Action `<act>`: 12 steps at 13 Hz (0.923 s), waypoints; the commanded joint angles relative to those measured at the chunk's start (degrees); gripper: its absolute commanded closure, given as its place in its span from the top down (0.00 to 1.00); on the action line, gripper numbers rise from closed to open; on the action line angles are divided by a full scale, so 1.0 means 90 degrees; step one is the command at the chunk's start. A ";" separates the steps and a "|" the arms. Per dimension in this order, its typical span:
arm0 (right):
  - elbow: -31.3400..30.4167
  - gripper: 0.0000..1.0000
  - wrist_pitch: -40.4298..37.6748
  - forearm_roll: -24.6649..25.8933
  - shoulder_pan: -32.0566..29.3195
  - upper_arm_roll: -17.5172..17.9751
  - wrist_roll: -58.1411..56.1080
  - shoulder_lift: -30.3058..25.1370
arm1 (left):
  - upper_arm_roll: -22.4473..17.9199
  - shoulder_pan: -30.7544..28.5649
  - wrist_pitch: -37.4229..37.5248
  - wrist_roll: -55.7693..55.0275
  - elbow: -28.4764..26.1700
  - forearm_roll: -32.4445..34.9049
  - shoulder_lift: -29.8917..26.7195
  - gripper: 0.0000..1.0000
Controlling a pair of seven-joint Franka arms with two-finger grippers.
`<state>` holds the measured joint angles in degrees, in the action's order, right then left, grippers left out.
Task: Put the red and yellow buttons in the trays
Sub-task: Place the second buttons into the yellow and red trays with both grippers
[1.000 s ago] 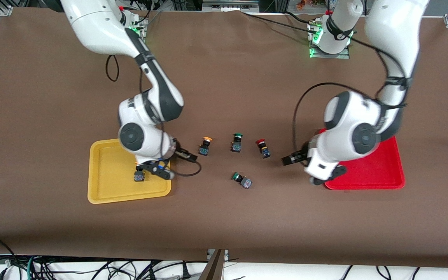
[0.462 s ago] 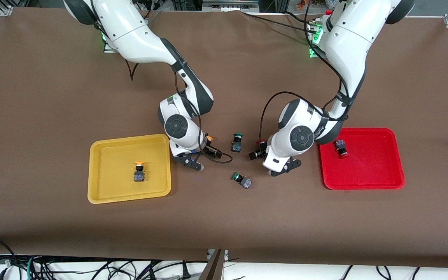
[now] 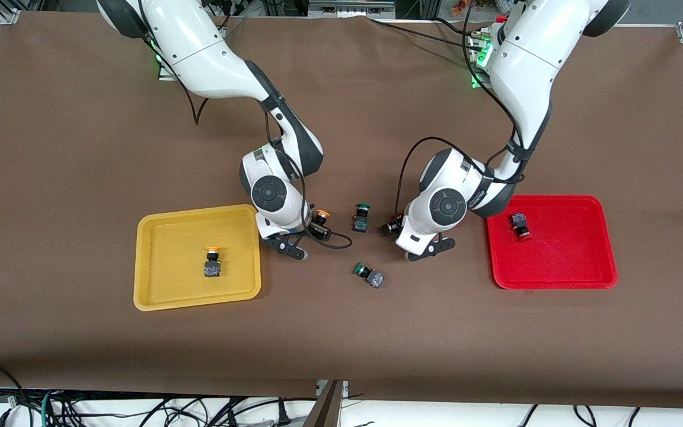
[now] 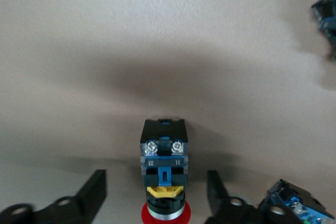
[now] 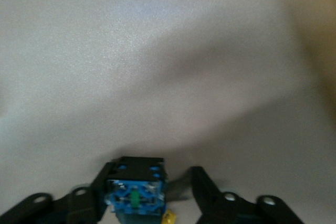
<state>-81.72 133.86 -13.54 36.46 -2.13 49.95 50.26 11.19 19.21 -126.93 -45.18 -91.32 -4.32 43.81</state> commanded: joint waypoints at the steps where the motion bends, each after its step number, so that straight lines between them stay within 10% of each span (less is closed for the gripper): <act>1: -0.0139 0.01 -0.0466 0.0088 -0.0056 -0.0153 -0.0188 -0.0348 | -0.0072 0.0083 0.0011 0.0029 0.0019 0.0139 -0.0043 0.02; 6: 0.0232 0.04 -0.2323 0.0118 -0.0748 -0.0720 -0.2293 -0.0906 | -0.0218 -0.0491 0.2075 0.0786 0.0632 0.0382 -0.0988 0.00; 7: 0.0174 0.18 -0.2305 0.0205 -0.0837 -0.0798 -0.2530 -0.0897 | -0.0218 -0.0851 0.2739 0.1488 0.0886 0.0402 -0.1116 0.00; 9: -0.0117 0.81 -0.1888 0.0245 -0.0925 -0.0867 -0.2601 -0.0838 | -0.0237 -0.1564 0.3806 0.3088 0.1248 0.0431 -0.1166 0.00; 12: -0.0129 0.99 -0.1826 0.0186 -0.0926 -0.0906 -0.2601 -0.0993 | -0.0267 -0.2251 0.3987 0.4715 0.0891 0.1454 -0.1088 0.03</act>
<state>-82.26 117.07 -12.42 27.34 -10.03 26.63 43.26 8.14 0.27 -91.15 -8.89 -81.22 4.27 32.41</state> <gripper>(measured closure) 0.348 0.678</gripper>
